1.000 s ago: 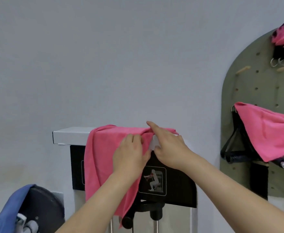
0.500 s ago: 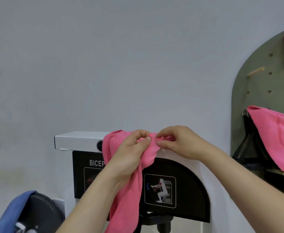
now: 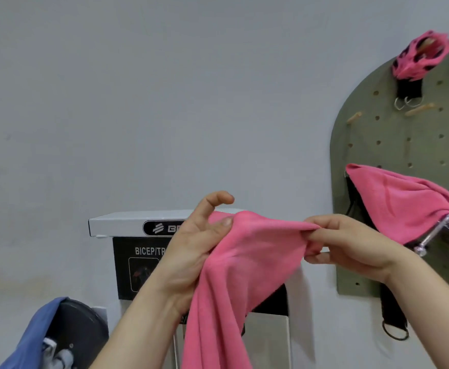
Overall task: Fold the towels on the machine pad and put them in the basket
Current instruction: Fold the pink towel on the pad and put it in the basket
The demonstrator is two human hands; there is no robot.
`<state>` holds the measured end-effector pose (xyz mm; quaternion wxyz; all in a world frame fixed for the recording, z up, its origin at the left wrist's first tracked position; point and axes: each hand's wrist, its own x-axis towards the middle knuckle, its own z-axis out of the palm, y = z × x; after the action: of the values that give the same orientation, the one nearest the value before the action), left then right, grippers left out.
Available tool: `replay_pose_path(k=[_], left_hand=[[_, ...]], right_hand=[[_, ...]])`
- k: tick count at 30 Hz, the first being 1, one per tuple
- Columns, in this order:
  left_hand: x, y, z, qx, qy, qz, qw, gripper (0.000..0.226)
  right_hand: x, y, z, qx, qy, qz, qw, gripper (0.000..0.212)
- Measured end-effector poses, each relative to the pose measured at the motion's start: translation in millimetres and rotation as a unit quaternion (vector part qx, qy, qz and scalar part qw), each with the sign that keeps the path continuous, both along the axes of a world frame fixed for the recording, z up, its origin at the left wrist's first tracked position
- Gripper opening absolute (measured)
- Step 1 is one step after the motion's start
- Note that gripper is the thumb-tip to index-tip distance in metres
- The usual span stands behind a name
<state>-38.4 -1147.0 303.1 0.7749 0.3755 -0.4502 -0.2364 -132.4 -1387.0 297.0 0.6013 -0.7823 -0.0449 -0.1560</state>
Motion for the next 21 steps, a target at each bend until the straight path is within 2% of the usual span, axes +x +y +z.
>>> replay_pose_path(k=[2, 4, 6, 8, 9, 10, 12, 13, 14, 15, 17, 18, 19, 20, 21], left_hand=[[-21.1, 2.4, -2.3, 0.002, -0.011, 0.035, 0.999, 0.023], [-42.5, 3.5, -9.6, 0.049, -0.076, 0.123, 0.988, 0.034], [-64.3, 2.1, -22.8, 0.122, -0.167, 0.236, 0.949, 0.049], [-87.4, -1.0, -38.4, 0.183, -0.244, 0.338, 0.89, 0.055], [-96.6, -3.3, -48.6, 0.202, -0.271, 0.384, 0.859, 0.054], [-103.5, -5.8, -60.2, 0.227, -0.308, 0.431, 0.817, 0.052], [-119.3, -9.7, -86.6, 0.298, -0.418, 0.496, 0.701, 0.045], [-132.0, -8.9, -98.8, 0.329, -0.45, 0.508, 0.657, 0.043], [-149.8, -6.5, -108.3, 0.343, -0.441, 0.503, 0.659, 0.041], [-170.5, -3.3, -115.8, 0.334, -0.416, 0.48, 0.696, 0.037], [-220.8, 5.6, -122.2, 0.266, -0.32, 0.386, 0.823, 0.025], [-246.5, 9.8, -123.2, 0.238, -0.263, 0.34, 0.871, 0.024], [-266.6, 14.6, -127.0, 0.232, -0.241, 0.318, 0.887, 0.033], [-283.5, 19.4, -132.1, 0.252, -0.26, 0.325, 0.873, 0.042], [-295.7, 23.8, -137.3, 0.286, -0.304, 0.366, 0.831, 0.048]], right_hand=[[-34.9, -13.5, -7.1, 0.038, 0.009, 0.023, 0.999, 0.039], [-71.8, -17.9, -14.1, 0.061, 0.022, 0.038, 0.997, 0.037], [-106.2, -20.0, -24.7, 0.083, 0.039, 0.056, 0.994, 0.044], [-136.1, -16.2, -34.8, 0.117, 0.052, 0.06, 0.99, 0.064], [-149.2, -11.8, -40.4, 0.139, 0.053, 0.064, 0.987, 0.064], [-161.2, -5.2, -45.6, 0.16, 0.053, 0.065, 0.984, 0.058], [-181.8, 11.9, -55.1, 0.199, 0.054, 0.072, 0.976, 0.03], [-192.2, 22.9, -59.0, 0.216, 0.056, 0.072, 0.972, 0.017], [-200.7, 32.9, -63.4, 0.229, 0.063, 0.07, 0.969, 0.01], [-208.9, 43.2, -67.3, 0.23, 0.07, 0.068, 0.968, 0.007], [-223.2, 62.6, -75.1, 0.198, 0.083, 0.047, 0.975, 0.009], [-229.0, 71.1, -79.4, 0.179, 0.089, 0.037, 0.979, 0.011], [-235.1, 80.7, -83.6, 0.162, 0.09, 0.035, 0.982, 0.013], [-242.0, 91.7, -86.4, 0.155, 0.09, 0.032, 0.983, 0.016], [-247.5, 102.1, -90.2, 0.158, 0.086, 0.035, 0.983, 0.019]])
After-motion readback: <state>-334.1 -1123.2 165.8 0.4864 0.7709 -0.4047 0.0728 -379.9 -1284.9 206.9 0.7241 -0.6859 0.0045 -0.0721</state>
